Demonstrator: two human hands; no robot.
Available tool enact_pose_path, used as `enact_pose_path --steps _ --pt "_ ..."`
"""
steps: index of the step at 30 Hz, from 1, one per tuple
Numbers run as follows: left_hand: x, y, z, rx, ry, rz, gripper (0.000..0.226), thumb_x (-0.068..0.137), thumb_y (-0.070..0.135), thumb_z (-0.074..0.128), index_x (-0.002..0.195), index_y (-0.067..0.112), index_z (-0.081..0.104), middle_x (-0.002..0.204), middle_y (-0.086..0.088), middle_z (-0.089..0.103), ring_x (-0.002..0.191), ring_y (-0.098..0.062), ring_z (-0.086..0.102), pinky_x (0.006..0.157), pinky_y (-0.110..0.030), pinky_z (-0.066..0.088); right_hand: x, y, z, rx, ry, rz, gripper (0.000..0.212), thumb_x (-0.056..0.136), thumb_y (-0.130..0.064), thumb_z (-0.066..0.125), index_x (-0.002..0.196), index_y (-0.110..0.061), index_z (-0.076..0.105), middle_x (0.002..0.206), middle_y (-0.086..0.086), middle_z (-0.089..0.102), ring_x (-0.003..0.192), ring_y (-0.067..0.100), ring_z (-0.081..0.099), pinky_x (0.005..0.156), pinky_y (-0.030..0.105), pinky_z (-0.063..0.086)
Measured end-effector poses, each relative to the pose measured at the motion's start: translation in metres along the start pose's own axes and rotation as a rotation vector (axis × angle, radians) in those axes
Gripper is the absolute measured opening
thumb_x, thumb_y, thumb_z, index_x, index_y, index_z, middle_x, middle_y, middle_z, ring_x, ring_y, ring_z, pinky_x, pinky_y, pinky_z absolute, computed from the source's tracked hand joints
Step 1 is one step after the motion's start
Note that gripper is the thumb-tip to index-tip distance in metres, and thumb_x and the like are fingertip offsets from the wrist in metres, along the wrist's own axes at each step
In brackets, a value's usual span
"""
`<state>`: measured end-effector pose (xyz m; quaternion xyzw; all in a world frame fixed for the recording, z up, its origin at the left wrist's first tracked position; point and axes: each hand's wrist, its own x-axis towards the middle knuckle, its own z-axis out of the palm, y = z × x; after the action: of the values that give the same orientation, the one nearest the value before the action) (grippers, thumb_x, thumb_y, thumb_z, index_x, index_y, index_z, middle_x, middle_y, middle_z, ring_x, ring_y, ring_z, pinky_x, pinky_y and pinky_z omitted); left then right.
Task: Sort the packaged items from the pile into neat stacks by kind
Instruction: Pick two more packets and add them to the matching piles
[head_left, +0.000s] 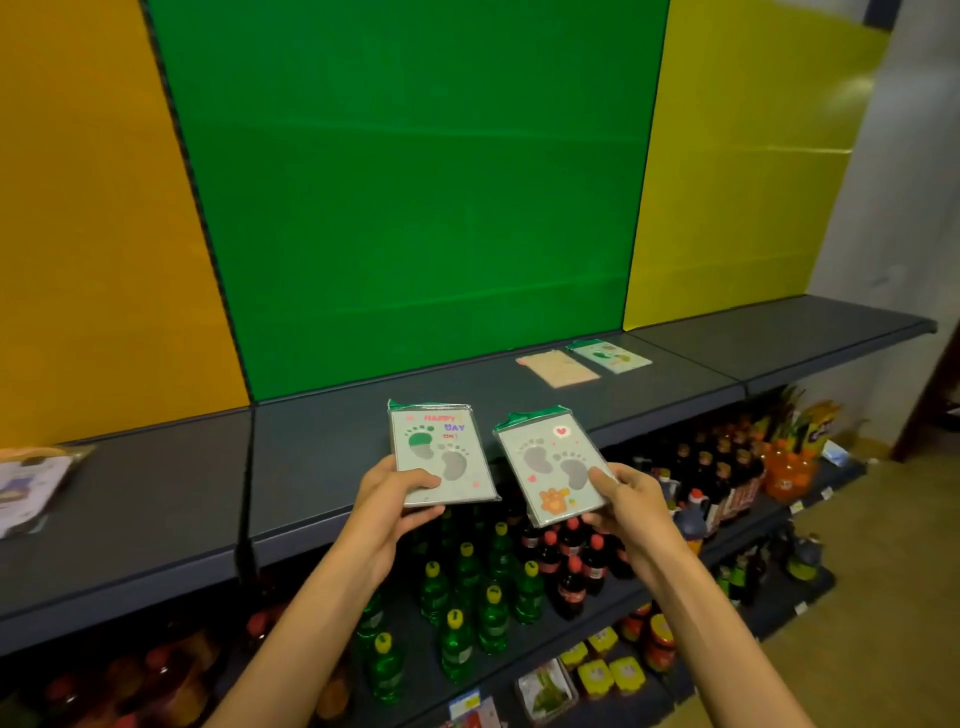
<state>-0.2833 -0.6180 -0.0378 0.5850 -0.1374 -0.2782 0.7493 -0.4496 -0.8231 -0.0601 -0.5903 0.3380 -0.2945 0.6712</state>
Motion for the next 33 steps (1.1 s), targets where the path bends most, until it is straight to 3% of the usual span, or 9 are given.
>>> enact_pose_path --steps 6,13,20,25,29,31,33 --pt "0.046 -0.015 0.063 0.041 0.013 0.014 0.041 0.081 -0.002 0.064 0.119 0.014 0.064 0.112 -0.004 0.073 0.102 -0.020 0.069 0.067 -0.030 0.058 0.057 0.002 -0.053 0.024 0.025 -0.008 0.018 0.100 -0.016 0.053 0.107 -0.003 0.064 0.091 0.010 0.073 0.075 0.018 0.069 0.050 0.021 0.053" --pt "0.119 -0.025 0.139 0.031 0.066 0.026 0.032 0.085 0.004 0.057 0.115 0.012 0.065 0.107 -0.005 0.073 0.094 -0.017 0.068 0.064 -0.028 0.056 0.155 -0.017 -0.097 -0.048 0.026 -0.022 0.017 0.100 -0.014 0.053 0.103 -0.001 0.063 0.082 0.010 0.072 0.055 0.010 0.066 0.047 0.022 0.051" --pt "0.185 -0.020 0.194 -0.003 0.104 0.013 0.026 0.089 0.010 0.058 0.113 0.010 0.065 0.105 -0.009 0.075 0.101 -0.022 0.069 0.066 -0.029 0.057 0.268 -0.060 -0.123 -0.122 0.004 -0.058 0.015 0.099 -0.015 0.055 0.104 -0.002 0.061 0.090 0.010 0.071 0.072 0.017 0.067 0.049 0.021 0.054" --pt "0.212 -0.017 0.213 0.039 0.166 0.013 0.025 0.089 0.011 0.058 0.112 0.012 0.067 0.095 -0.005 0.077 0.090 -0.015 0.069 0.063 -0.027 0.054 0.340 -0.070 -0.138 -0.083 0.047 -0.025 0.009 0.098 -0.012 0.056 0.096 -0.005 0.062 0.090 0.011 0.069 0.077 0.018 0.066 0.048 0.020 0.055" --pt "0.230 -0.016 0.225 0.076 0.229 0.023 0.025 0.088 0.010 0.058 0.110 0.009 0.068 0.100 -0.010 0.076 0.088 -0.016 0.068 0.064 -0.027 0.053 0.398 -0.079 -0.142 -0.167 0.044 -0.044 0.010 0.098 -0.011 0.055 0.103 -0.004 0.059 0.094 0.013 0.068 0.081 0.021 0.066 0.060 0.029 0.056" --pt "0.238 -0.016 0.232 0.075 0.258 0.026 0.026 0.087 0.010 0.058 0.111 0.007 0.067 0.101 -0.011 0.076 0.087 -0.017 0.068 0.062 -0.026 0.053 0.427 -0.079 -0.142 -0.249 0.032 -0.069 0.009 0.097 -0.012 0.055 0.098 -0.004 0.061 0.093 0.014 0.069 0.073 0.020 0.064 0.058 0.031 0.054" --pt "0.245 -0.017 0.241 0.087 0.291 0.031 0.025 0.087 0.011 0.059 0.111 0.008 0.067 0.099 -0.010 0.076 0.086 -0.016 0.067 0.060 -0.025 0.052 0.452 -0.076 -0.140 -0.330 0.024 -0.090 0.010 0.094 -0.014 0.058 0.087 -0.009 0.062 0.092 0.015 0.072 0.075 0.023 0.066 0.067 0.038 0.056"
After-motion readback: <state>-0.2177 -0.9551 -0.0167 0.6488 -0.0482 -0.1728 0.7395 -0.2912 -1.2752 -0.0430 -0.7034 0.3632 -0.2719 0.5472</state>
